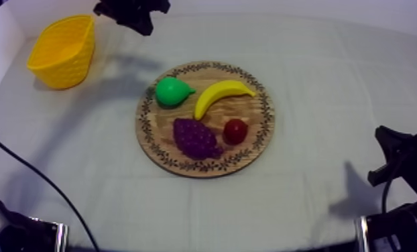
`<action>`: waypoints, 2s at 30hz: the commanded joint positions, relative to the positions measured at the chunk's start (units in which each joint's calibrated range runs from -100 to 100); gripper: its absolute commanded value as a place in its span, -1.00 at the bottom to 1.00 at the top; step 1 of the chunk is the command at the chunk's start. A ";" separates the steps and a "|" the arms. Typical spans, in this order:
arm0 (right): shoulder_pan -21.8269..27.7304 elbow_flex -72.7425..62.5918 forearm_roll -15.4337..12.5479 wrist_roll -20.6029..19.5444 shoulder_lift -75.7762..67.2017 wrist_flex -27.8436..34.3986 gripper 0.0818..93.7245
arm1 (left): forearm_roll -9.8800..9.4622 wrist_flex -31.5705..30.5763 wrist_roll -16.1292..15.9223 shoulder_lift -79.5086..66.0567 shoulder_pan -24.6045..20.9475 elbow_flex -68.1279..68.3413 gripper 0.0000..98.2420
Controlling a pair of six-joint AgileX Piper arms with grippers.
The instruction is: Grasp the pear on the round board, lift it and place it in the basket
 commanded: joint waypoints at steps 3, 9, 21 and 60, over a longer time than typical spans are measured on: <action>-0.01 -0.05 -0.01 -0.02 -0.04 0.04 -0.99 | 0.07 1.79 -12.61 0.38 1.03 -0.95 -1.00; -0.01 -0.05 -0.01 -0.02 -0.04 0.04 -0.99 | 0.59 5.35 -23.09 0.14 1.65 -1.13 -1.00; -0.01 -0.05 -0.01 -0.02 -0.04 0.04 -0.99 | 1.34 7.93 -28.91 0.26 2.62 -3.01 -0.60; -0.01 -0.05 -0.01 -0.02 -0.04 0.04 -0.99 | -1.76 5.68 -25.61 20.69 2.73 -3.03 0.87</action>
